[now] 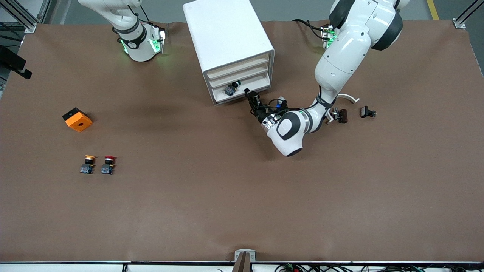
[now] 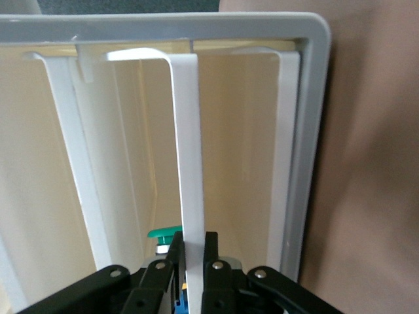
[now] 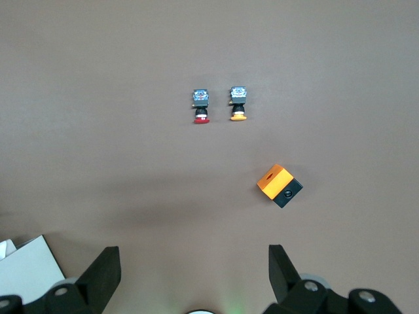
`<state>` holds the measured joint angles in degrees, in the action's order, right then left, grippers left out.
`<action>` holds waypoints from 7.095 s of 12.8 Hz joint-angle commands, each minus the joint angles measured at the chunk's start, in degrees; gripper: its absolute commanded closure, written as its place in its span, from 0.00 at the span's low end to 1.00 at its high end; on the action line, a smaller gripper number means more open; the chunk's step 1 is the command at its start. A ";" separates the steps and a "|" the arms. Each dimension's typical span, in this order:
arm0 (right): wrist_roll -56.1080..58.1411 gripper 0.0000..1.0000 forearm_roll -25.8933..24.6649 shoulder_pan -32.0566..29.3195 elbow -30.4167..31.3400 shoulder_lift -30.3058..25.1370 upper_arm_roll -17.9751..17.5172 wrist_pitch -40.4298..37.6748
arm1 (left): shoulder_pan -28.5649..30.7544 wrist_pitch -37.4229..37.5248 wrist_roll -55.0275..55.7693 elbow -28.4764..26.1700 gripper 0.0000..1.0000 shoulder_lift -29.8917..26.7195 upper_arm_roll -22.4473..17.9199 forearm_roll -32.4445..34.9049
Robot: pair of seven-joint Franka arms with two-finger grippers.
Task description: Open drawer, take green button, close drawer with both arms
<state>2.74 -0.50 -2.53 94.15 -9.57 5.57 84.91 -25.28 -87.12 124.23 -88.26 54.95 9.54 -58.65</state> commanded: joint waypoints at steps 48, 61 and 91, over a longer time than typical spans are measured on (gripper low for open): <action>-63.62 0.00 7.27 40.91 7.71 13.26 -0.91 14.73 | 26.24 2.66 -107.09 7.61 0.00 -47.46 -5.24 59.18; -89.74 0.00 6.39 58.06 11.59 27.23 -0.73 40.32 | 25.98 -2.70 -106.56 -4.99 0.00 -54.87 -1.55 59.00; -90.80 0.42 0.06 59.65 8.60 37.70 -0.64 42.44 | 28.53 -7.27 -108.50 -10.44 0.00 -55.22 1.79 57.95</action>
<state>-88.08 0.25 56.66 103.90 27.23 4.45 127.50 2.97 -94.58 15.19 -99.70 -0.33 11.16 -0.54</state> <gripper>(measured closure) 0.370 0.000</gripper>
